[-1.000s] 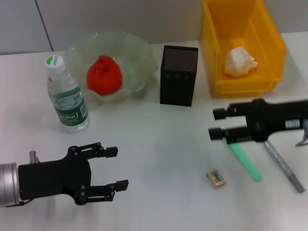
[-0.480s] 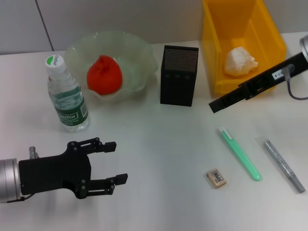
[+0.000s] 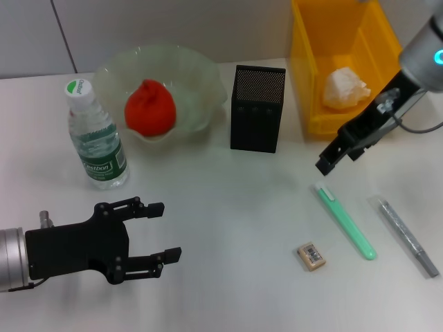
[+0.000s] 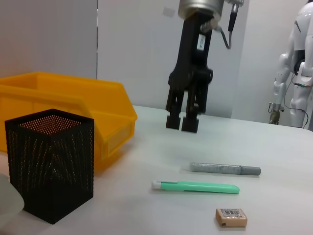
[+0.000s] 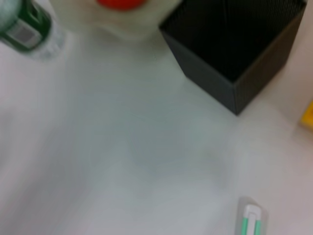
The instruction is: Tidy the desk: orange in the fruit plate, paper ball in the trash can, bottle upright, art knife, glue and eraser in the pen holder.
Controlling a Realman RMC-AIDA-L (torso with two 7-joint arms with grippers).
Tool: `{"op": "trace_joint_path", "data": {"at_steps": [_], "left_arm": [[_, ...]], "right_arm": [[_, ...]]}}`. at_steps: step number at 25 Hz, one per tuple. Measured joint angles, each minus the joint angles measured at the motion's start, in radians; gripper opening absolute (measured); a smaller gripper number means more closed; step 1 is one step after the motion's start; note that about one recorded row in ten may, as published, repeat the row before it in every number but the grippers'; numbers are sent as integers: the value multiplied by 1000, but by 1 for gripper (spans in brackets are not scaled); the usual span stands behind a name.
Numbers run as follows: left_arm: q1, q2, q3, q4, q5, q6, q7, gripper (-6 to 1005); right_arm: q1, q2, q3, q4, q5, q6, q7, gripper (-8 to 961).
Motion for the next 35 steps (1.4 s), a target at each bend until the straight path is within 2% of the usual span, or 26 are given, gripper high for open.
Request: {"op": "trace_joint_path", "data": {"at_steps": [7, 8, 12, 13, 16, 23, 35], "left_arm": [[1, 0, 0, 0, -1, -5, 0, 802], [1, 0, 0, 0, -2, -9, 0, 802], [1, 0, 0, 0, -2, -14, 0, 802], [1, 0, 0, 0, -2, -16, 0, 802], [1, 0, 0, 0, -2, -17, 0, 802], [-3, 0, 0, 0, -2, -27, 0, 802], [-8, 0, 0, 0, -2, -31, 0, 802]], "right_arm": [[31, 17, -58, 97, -35, 84, 18, 718], [28, 27, -94, 103, -38, 115, 30, 718], [24, 44, -122, 108, -55, 145, 40, 717], [24, 57, -132, 112, -72, 164, 41, 717], [24, 65, -134, 124, -84, 182, 41, 717], [25, 69, -136, 181, -89, 246, 43, 716], [30, 72, -150, 208, -88, 275, 42, 714]]}}
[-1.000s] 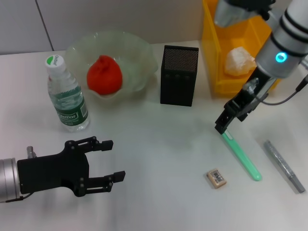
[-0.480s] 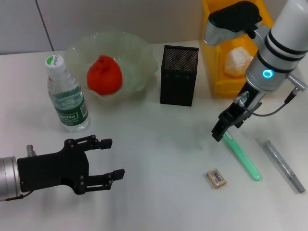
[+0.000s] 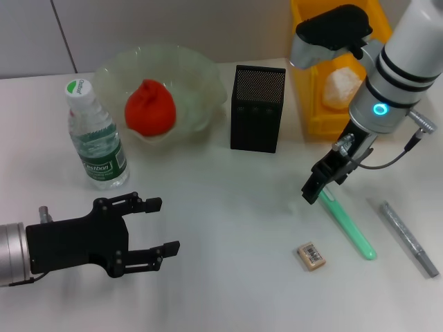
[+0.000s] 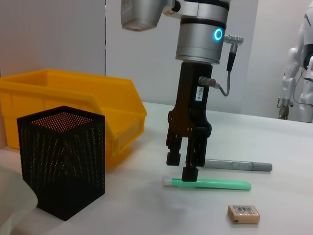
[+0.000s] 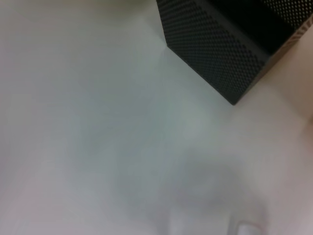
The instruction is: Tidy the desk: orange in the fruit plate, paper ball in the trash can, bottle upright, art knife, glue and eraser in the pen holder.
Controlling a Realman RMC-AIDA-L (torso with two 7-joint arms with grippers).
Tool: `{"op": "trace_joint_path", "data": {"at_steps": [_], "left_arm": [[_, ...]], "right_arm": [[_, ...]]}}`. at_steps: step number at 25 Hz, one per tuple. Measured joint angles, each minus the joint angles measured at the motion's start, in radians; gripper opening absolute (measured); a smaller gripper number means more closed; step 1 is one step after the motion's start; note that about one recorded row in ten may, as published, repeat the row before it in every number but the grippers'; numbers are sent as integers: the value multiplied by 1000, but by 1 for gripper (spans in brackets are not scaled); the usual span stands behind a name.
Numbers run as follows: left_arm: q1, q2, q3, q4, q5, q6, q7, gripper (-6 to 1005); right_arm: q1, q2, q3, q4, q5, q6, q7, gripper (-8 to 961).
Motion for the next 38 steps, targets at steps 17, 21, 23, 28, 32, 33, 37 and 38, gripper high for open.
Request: {"op": "trace_joint_path", "data": {"at_steps": [17, 21, 23, 28, 32, 33, 37, 38], "left_arm": [[1, 0, 0, 0, -8, 1, 0, 802], [2, 0, 0, 0, -10, 1, 0, 802], [1, 0, 0, 0, -10, 1, 0, 802], [0, 0, 0, 0, -11, 1, 0, 802], [0, 0, 0, 0, -11, 0, 0, 802], [0, 0, 0, 0, -11, -1, 0, 802], [0, 0, 0, 0, -11, -3, 0, 802], [0, 0, 0, 0, -11, -3, 0, 802]], "right_arm": [[-4, 4, -58, 35, 5, 43, 26, 711], [-5, 5, -66, 35, 5, 43, 28, 710], [-6, 6, -67, 35, 5, 43, 28, 710], [-7, 6, -67, 35, 2, 43, 28, 500], [-9, 6, -67, 35, 1, 43, 28, 445], [-11, 6, -67, 35, 1, 43, 28, 431], [-15, 4, -67, 34, 0, 43, 28, 402], [-16, 4, -67, 35, -1, 43, 28, 402]]}}
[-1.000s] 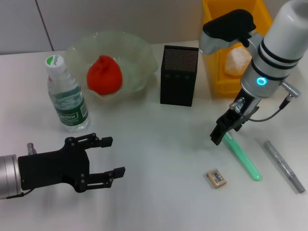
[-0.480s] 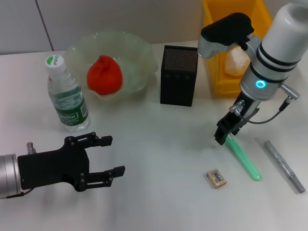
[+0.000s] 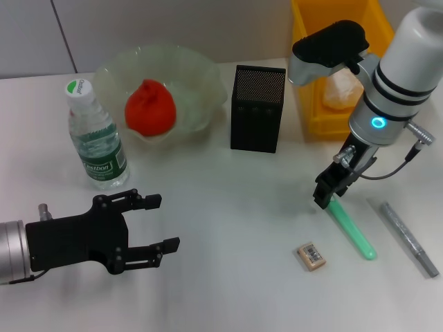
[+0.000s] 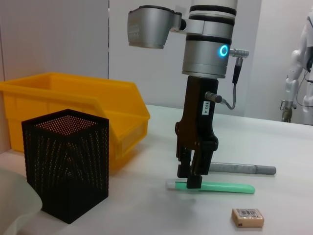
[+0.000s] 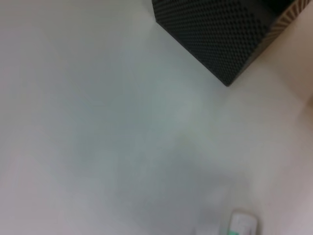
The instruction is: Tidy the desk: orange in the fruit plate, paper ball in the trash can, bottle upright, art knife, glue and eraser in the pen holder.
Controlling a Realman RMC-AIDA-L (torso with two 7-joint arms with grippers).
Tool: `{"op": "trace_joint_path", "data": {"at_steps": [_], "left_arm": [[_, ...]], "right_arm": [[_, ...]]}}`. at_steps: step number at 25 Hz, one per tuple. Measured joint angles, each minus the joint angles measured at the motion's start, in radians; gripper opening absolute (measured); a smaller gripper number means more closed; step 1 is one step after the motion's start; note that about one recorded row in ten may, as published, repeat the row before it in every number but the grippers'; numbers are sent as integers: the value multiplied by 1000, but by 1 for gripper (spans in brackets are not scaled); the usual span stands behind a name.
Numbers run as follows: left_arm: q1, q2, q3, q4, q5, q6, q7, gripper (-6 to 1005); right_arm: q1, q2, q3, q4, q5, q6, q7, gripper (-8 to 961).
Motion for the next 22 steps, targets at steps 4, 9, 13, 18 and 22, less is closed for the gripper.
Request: {"op": "trace_joint_path", "data": {"at_steps": [4, 9, 13, 18, 22], "left_arm": [[0, 0, 0, 0, 0, -2, 0, 802], [0, 0, 0, 0, 0, -3, 0, 802], [0, 0, 0, 0, 0, -5, 0, 802], [0, 0, 0, 0, 0, -6, 0, 802], [0, 0, 0, 0, 0, -7, 0, 802]], "right_arm": [[-2, 1, -2, 0, -1, 0, 0, 400], [-3, 1, -17, 0, -1, 0, -2, 397], [-4, 2, -26, 0, 1, 0, -2, 395], [-4, 3, -27, 0, 4, 0, -2, 393], [-5, 2, -28, 0, 5, 0, -3, 391]]}}
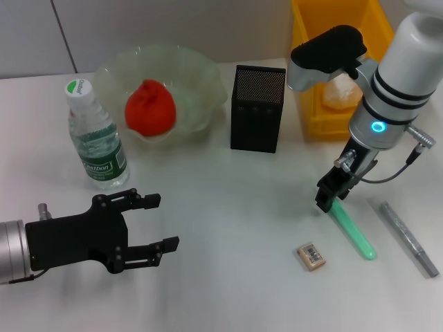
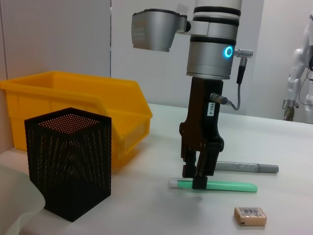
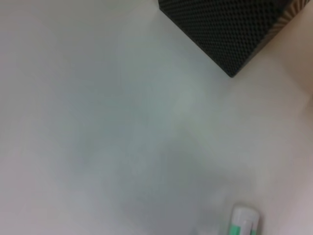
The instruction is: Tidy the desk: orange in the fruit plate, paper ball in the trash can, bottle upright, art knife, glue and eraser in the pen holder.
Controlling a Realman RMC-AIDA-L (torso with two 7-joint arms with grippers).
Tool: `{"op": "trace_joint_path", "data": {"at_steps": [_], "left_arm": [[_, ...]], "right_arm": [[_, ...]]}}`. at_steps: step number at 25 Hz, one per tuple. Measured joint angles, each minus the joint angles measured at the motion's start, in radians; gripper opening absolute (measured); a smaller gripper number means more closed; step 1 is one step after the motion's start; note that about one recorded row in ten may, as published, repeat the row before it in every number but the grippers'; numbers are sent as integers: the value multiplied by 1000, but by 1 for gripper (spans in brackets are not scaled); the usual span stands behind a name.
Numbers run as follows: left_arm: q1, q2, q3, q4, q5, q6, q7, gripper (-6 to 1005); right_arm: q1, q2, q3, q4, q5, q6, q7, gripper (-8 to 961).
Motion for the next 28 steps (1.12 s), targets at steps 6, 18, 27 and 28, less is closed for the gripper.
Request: {"op": "trace_joint_path", "data": {"at_steps": [6, 18, 27, 28], "left_arm": [[0, 0, 0, 0, 0, -1, 0, 802], [0, 0, 0, 0, -2, -2, 0, 802], [-1, 0, 0, 0, -3, -2, 0, 802], [-1, 0, 0, 0, -5, -2, 0, 802]], "right_arm": [[-1, 0, -5, 11, 0, 0, -4, 384], [-7, 1, -22, 8, 3, 0, -4, 353], [-6, 2, -22, 7, 3, -4, -5, 259], [-6, 2, -22, 6, 3, -5, -5, 259]]}}
